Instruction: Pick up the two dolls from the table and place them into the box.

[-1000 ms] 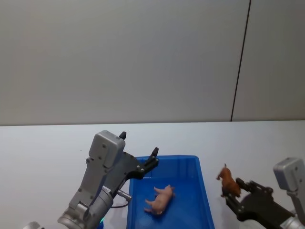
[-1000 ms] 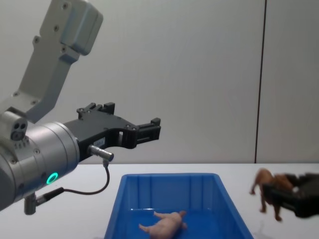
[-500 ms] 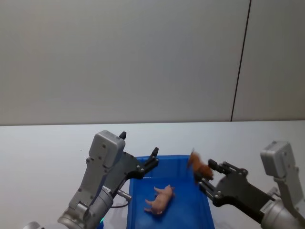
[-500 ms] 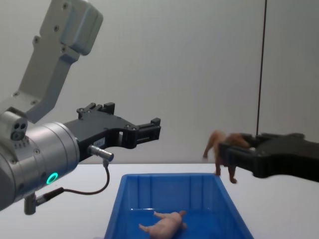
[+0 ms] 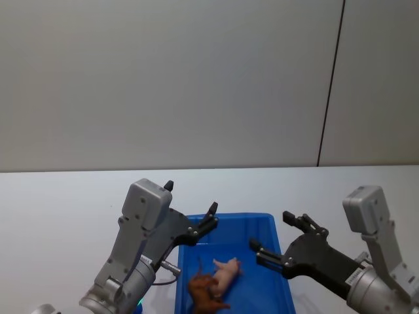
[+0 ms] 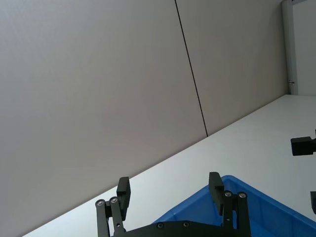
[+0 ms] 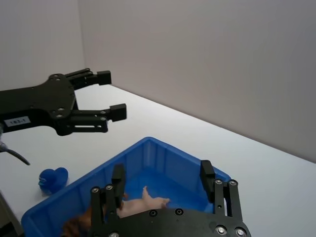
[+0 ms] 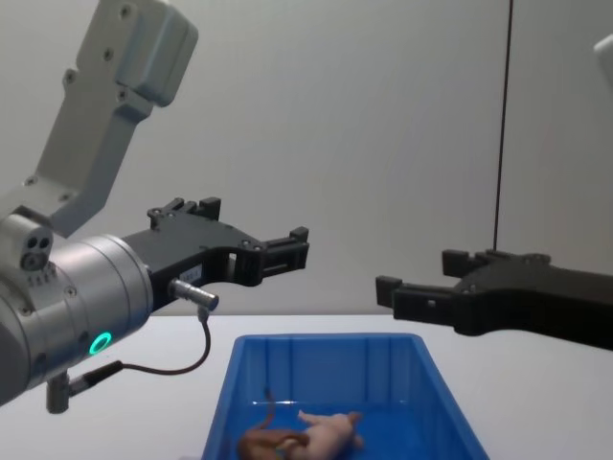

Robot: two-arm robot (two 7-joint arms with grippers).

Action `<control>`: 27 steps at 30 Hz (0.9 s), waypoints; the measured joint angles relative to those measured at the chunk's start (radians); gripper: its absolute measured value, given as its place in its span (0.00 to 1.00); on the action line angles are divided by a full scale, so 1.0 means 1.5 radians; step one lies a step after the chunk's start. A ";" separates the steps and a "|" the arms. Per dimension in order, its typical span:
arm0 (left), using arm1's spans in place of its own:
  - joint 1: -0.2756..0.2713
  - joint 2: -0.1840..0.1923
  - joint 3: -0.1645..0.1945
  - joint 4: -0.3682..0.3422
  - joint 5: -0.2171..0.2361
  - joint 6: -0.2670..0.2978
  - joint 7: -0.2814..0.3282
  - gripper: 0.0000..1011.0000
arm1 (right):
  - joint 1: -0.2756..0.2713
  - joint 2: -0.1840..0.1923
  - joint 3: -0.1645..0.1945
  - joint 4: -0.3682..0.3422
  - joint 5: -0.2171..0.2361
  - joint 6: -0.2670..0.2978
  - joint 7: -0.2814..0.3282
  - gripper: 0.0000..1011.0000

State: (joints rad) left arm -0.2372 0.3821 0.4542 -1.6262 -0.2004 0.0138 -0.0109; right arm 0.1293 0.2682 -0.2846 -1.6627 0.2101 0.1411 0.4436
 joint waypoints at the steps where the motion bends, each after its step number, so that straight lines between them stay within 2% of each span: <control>1: 0.000 0.000 0.000 0.000 0.000 0.000 0.000 0.99 | 0.000 0.000 0.000 0.001 -0.001 0.005 -0.007 0.90; 4: 0.000 0.000 0.000 0.000 0.000 0.000 0.000 0.99 | 0.000 0.000 0.001 0.001 -0.003 0.011 -0.018 0.99; 11: 0.000 0.000 0.000 0.000 0.000 0.000 0.000 0.99 | -0.009 0.008 0.007 -0.003 -0.005 0.030 -0.061 0.99; 18: 0.000 0.000 0.000 0.000 0.000 0.000 0.000 0.99 | -0.028 0.021 0.019 -0.017 -0.002 0.045 -0.120 0.99; 27: 0.000 0.000 0.000 0.000 0.000 0.000 0.000 0.99 | -0.045 0.033 0.028 -0.030 0.005 0.053 -0.159 0.99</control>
State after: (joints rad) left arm -0.2369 0.3822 0.4537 -1.6262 -0.2005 0.0142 -0.0109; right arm 0.0617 0.3177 -0.2420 -1.7071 0.2177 0.2201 0.2046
